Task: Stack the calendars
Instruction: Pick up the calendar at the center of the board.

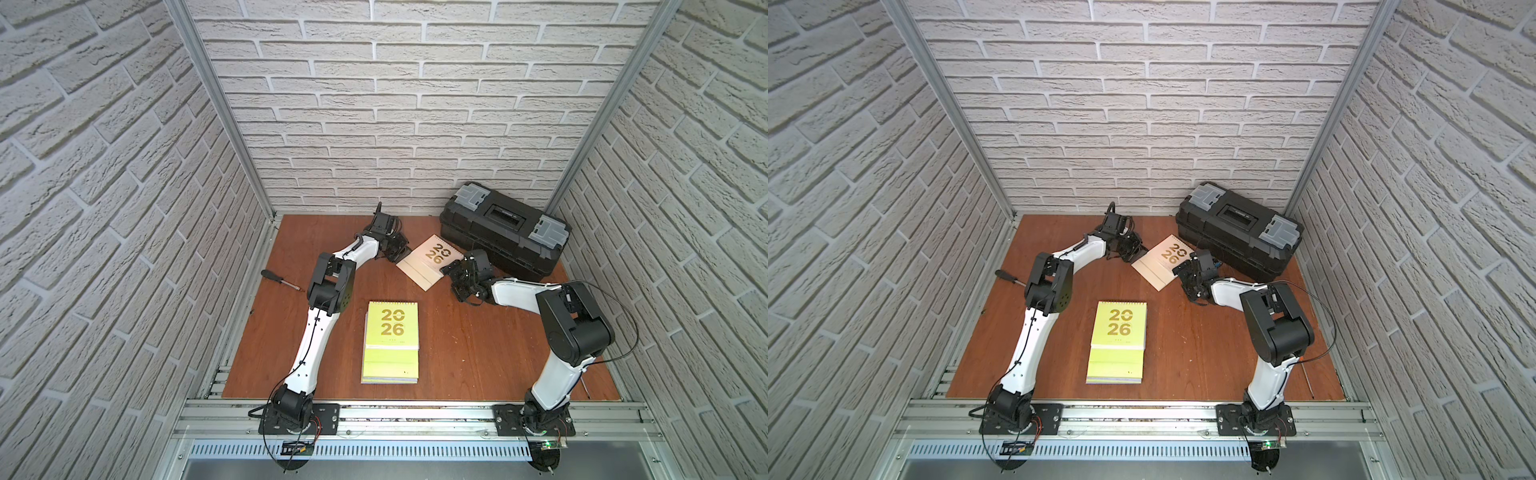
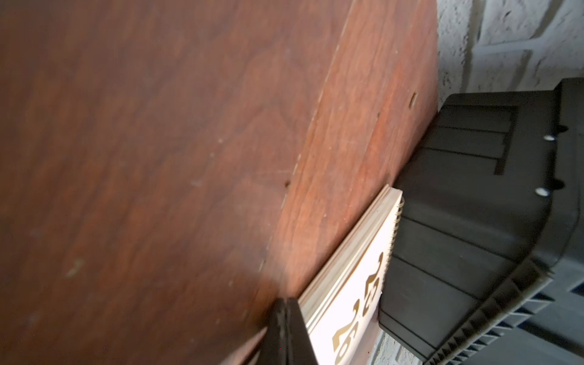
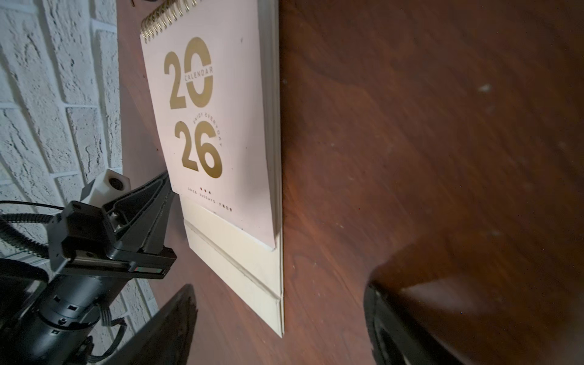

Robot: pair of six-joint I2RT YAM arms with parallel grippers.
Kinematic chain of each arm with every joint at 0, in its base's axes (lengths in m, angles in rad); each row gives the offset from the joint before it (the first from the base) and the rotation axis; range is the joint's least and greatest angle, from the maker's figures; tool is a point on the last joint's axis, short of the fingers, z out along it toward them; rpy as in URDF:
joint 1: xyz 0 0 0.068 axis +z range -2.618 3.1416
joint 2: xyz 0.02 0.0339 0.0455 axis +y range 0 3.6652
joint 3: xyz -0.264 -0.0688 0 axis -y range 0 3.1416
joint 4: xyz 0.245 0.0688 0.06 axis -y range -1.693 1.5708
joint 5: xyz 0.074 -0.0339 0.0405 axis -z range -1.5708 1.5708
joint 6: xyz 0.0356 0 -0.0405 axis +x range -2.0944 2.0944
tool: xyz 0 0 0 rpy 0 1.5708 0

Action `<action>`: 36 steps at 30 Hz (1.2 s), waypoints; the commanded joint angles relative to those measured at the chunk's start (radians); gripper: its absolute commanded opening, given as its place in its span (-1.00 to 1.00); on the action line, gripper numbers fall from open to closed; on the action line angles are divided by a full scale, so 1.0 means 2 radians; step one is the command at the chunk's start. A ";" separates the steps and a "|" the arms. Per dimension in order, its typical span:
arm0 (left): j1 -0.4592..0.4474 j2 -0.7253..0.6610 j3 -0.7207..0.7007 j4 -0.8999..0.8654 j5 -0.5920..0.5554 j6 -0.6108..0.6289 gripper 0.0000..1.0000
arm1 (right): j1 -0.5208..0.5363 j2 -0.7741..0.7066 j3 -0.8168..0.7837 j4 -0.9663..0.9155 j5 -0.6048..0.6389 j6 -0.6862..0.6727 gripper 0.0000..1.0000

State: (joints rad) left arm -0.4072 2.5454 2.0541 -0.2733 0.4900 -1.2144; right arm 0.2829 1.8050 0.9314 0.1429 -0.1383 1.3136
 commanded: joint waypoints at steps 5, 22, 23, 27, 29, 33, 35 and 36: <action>0.014 0.064 0.070 -0.017 0.019 -0.033 -1.00 | -0.005 0.012 -0.001 -0.011 0.008 0.001 0.68; -0.011 0.119 0.151 -0.043 0.040 -0.043 -1.00 | -0.021 0.060 0.068 -0.063 -0.013 -0.025 0.67; -0.013 0.115 0.146 -0.040 0.041 -0.044 -1.00 | -0.022 0.062 0.069 -0.063 -0.013 -0.025 0.67; -0.023 0.104 0.126 -0.035 0.043 -0.043 -1.00 | -0.024 0.073 0.073 -0.062 -0.022 -0.027 0.67; -0.028 0.102 0.115 -0.030 0.046 -0.045 -1.00 | -0.025 0.078 0.076 -0.067 -0.025 -0.031 0.67; -0.033 0.090 0.089 -0.022 0.044 -0.048 -1.00 | -0.025 0.083 0.077 -0.072 -0.028 -0.035 0.67; -0.035 0.083 0.076 -0.021 0.043 -0.046 -1.00 | -0.024 0.083 0.077 -0.076 -0.030 -0.038 0.66; -0.037 0.079 0.067 -0.019 0.042 -0.045 -1.00 | -0.025 0.083 0.075 -0.074 -0.031 -0.038 0.66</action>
State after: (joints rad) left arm -0.4610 2.6999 2.2562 -0.2070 0.5861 -1.2984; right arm 0.2375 1.9217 1.0988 0.0723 -0.2043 1.2594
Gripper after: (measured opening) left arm 0.043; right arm 0.833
